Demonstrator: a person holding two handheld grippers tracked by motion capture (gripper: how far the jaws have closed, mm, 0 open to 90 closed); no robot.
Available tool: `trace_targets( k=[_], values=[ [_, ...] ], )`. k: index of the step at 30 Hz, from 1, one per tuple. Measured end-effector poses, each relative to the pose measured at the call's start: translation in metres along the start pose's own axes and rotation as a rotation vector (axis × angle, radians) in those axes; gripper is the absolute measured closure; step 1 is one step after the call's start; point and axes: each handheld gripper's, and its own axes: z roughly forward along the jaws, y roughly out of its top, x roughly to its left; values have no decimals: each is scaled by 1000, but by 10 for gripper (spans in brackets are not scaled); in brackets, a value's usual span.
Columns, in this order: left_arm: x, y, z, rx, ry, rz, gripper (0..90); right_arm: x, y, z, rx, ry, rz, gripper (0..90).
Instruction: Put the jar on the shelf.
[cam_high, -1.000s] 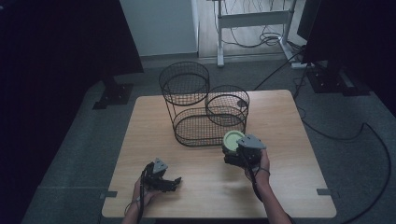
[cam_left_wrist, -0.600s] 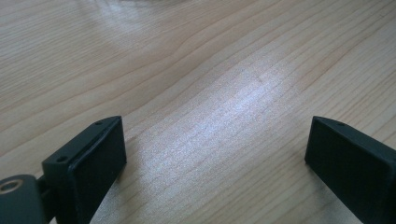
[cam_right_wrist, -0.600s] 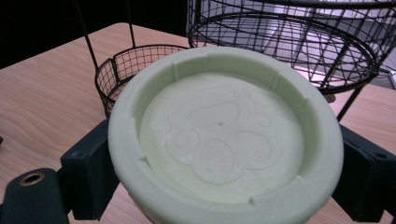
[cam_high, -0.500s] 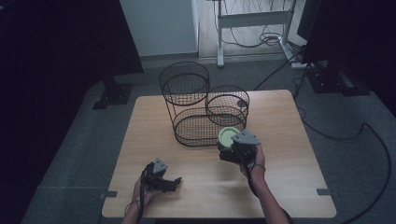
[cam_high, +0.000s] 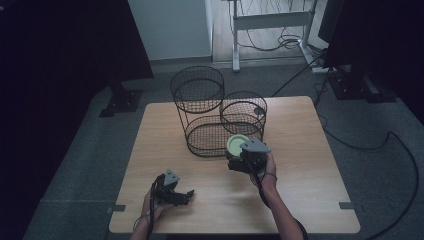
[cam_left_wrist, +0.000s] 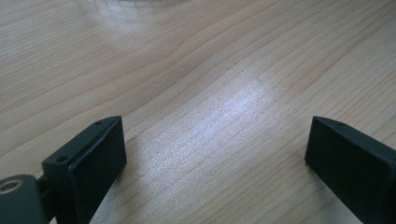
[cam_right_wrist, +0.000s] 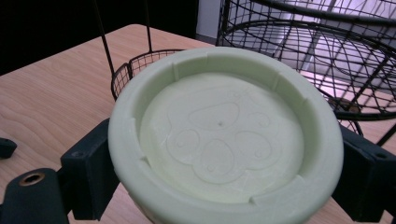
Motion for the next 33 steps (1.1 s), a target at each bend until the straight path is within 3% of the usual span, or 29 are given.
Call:
trace_targets(
  k=[33],
  values=[
    [0, 0, 0, -2, -1, -2, 48, 29, 25, 39, -8, 71, -67, 110]
  ],
)
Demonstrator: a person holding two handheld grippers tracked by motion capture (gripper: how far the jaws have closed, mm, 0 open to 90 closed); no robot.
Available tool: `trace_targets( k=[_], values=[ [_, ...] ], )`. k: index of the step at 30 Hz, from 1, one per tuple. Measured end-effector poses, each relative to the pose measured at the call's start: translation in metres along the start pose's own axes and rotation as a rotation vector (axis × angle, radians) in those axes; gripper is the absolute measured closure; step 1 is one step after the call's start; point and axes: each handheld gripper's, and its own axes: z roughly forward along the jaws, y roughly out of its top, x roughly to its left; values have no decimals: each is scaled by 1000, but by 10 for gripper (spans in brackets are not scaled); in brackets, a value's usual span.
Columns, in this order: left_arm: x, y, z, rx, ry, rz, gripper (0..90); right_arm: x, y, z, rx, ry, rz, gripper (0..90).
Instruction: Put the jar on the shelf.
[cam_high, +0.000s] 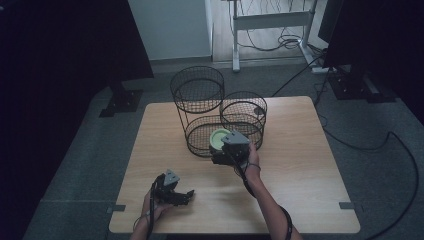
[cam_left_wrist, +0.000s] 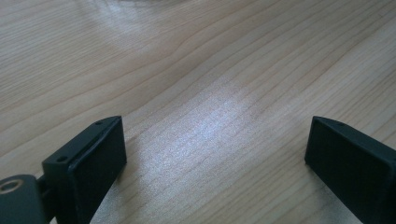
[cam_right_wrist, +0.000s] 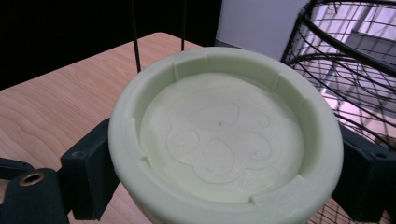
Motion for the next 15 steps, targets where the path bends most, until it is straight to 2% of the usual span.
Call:
trace_targets(
  k=[7, 15],
  values=[
    [0, 0, 0, 4, 0, 5, 48, 8, 5, 10, 4, 5, -17, 110],
    [0, 0, 0, 5, -2, 7, 49, 10, 8, 24, 17, 0, -12, 110]
  ],
)
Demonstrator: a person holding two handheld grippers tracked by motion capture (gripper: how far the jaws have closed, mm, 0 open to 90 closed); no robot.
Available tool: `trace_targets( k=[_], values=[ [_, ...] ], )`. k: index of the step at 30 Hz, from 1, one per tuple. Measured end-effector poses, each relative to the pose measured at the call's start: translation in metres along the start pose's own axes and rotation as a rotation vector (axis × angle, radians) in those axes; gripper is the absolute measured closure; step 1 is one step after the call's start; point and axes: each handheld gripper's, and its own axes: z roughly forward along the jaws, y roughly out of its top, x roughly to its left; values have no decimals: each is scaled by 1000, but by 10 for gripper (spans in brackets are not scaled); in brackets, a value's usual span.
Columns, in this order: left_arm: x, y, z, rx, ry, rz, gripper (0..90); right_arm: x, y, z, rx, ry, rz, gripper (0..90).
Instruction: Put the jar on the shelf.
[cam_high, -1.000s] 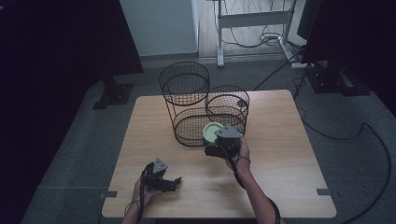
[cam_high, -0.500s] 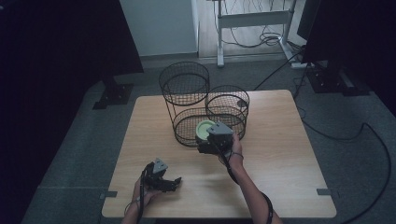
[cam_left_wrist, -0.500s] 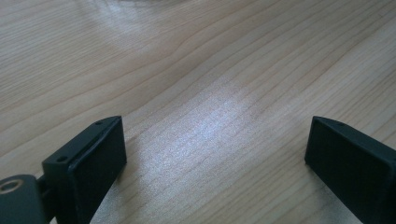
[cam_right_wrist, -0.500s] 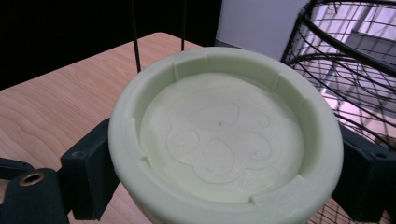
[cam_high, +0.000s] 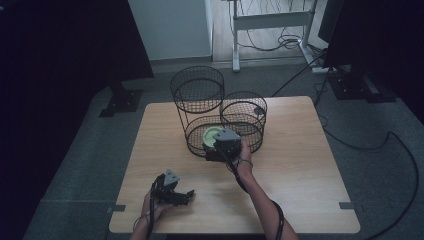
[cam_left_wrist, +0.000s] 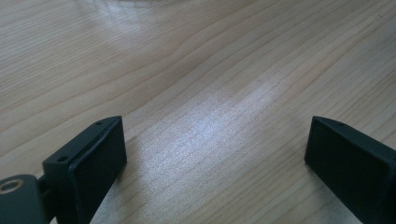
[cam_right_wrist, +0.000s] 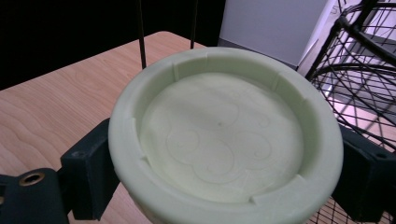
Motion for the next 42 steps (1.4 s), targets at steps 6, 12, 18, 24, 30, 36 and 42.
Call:
trace_targets(
  k=[6, 12, 18, 24, 30, 36, 42],
  values=[
    [0, 0, 0, -1, 0, -1, 49, 4, 2, 10, 7, -3, -7, 110],
    [0, 0, 0, 0, -1, 0, 49, 8, 5, 20, 13, -17, -12, 110],
    [0, 0, 0, 0, -1, 1, 49, 11, 5, 31, 21, -24, -21, 110],
    [0, 0, 0, 1, -3, 1, 49, 16, 5, 43, 28, -33, -39, 110],
    [0, 0, 0, 1, -2, 4, 49, 18, 7, 51, 38, -36, -28, 110],
    [0, 0, 0, 1, -3, 4, 49, 15, 7, 60, 52, -41, -14, 110],
    [0, 0, 0, 0, -4, 4, 49, 15, 6, 68, 68, -45, -16, 110]
  ],
)
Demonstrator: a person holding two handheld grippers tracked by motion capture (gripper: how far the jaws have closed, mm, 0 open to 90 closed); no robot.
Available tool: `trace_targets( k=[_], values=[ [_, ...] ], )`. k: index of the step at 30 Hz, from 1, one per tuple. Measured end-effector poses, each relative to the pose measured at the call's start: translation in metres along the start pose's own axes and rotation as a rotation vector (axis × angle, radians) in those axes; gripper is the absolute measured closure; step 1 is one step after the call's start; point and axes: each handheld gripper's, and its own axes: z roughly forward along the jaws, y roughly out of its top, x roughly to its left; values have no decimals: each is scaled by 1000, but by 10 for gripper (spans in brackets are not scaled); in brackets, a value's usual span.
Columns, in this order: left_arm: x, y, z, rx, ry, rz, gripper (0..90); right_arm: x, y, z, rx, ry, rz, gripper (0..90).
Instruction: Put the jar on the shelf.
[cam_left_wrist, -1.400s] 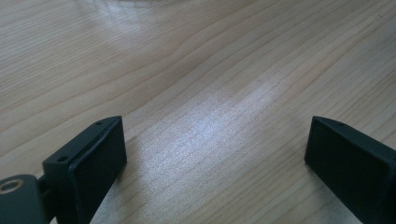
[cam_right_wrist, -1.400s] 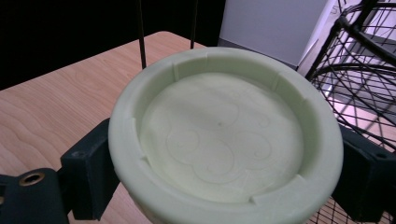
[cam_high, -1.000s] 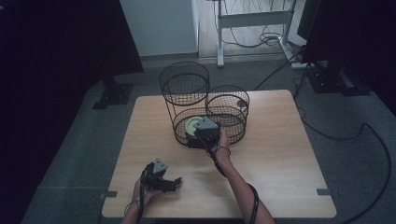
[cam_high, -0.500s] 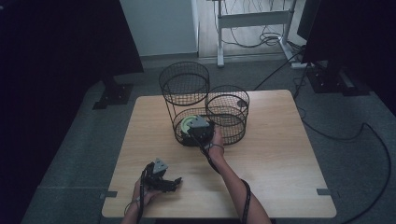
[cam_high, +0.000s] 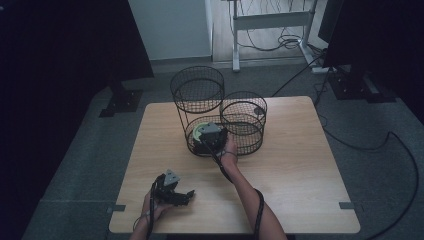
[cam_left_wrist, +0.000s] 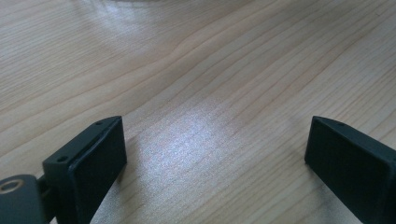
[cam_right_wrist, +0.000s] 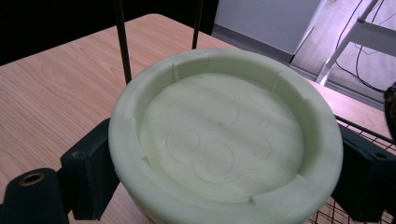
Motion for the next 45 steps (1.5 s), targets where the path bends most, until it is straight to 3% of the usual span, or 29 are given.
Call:
trace_targets(
  k=[10, 25, 33, 45],
  values=[
    [0, 0, 0, 0, -2, -1, 49, -1, -8, 16, 51, -31, -24, 110],
    [0, 0, 0, 0, -3, 1, 48, 0, -18, 35, 113, -35, 5, 110],
    [0, 0, 0, 0, -3, 1, 48, -6, -23, 40, 147, -38, 67, 108],
    [0, 0, 0, -2, -3, -1, 49, -5, -21, 36, 120, -46, 105, 50]
  ],
)
